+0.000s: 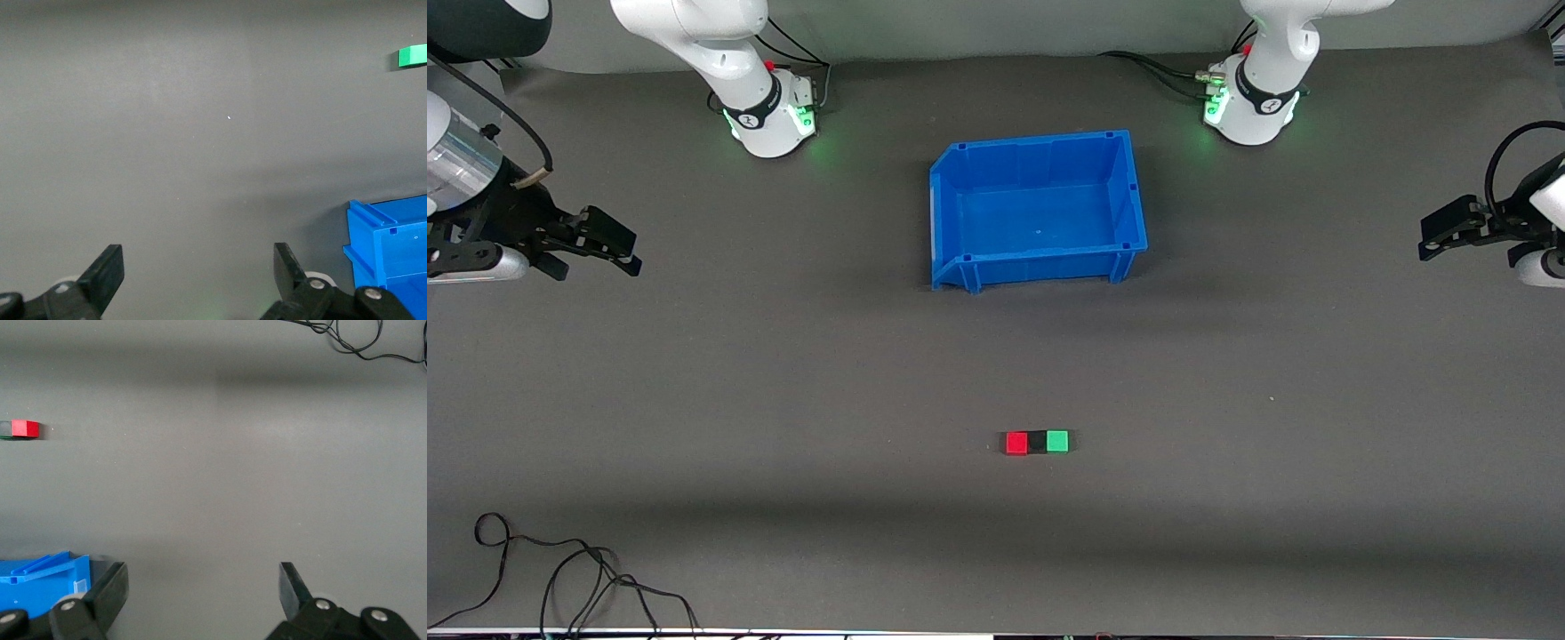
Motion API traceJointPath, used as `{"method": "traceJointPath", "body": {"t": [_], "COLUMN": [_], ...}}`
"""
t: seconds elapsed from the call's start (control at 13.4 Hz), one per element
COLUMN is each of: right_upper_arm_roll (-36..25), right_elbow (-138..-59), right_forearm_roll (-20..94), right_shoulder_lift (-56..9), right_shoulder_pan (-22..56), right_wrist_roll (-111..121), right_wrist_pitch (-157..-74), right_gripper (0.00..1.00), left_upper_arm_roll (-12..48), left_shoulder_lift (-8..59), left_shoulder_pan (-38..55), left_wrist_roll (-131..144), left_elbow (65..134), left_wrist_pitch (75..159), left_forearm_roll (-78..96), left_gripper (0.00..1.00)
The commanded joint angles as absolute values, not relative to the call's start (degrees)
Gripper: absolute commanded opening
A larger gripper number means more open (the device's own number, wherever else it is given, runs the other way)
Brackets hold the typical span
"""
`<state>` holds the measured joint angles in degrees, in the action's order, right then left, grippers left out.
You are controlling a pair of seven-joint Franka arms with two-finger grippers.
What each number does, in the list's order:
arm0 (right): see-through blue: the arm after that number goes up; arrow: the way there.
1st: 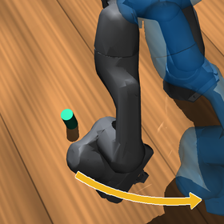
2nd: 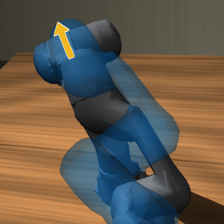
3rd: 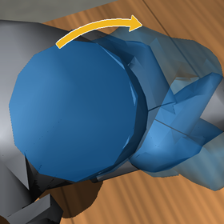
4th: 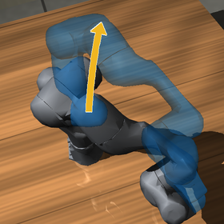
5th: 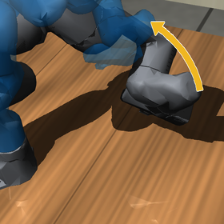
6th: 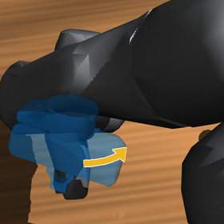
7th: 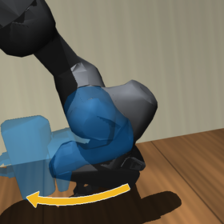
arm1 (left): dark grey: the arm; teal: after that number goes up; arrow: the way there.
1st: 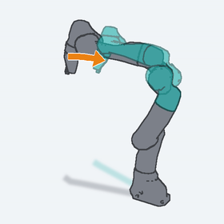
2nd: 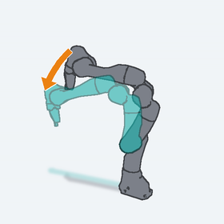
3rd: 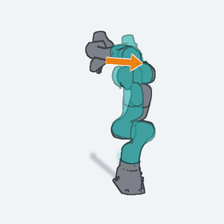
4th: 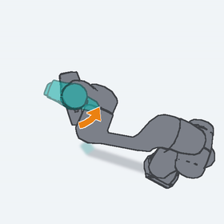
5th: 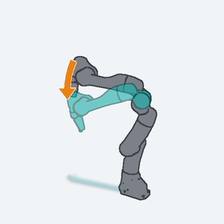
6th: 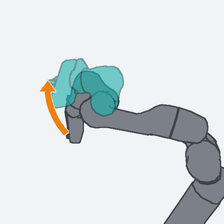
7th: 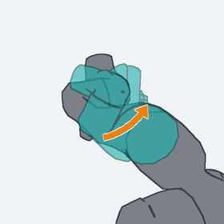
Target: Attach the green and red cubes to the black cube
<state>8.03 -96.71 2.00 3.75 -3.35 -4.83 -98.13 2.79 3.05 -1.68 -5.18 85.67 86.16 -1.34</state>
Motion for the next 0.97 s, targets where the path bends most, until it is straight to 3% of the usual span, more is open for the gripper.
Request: {"method": "traceJointPath", "body": {"t": [0.0,0.89], "right_upper_arm_roll": [8.79,9.05], "right_elbow": [-96.25,-97.82], "right_forearm_roll": [0.35,0.44], "right_shoulder_lift": [4.22,4.92], "right_shoulder_pan": [-4.48,-4.13], "right_wrist_roll": [-3.87,-3.78], "right_wrist_pitch": [-98.27,-97.73], "right_gripper": [1.00,1.00], "left_upper_arm_roll": [2.81,2.81], "left_shoulder_lift": [3.87,4.13], "left_shoulder_pan": [-1.76,-2.46], "left_wrist_roll": [-3.69,-2.72], "left_elbow": [84.38,84.38], "left_wrist_pitch": [85.17,85.60], "left_forearm_roll": [-1.84,-2.37], "left_gripper": [1.00,1.00]}}
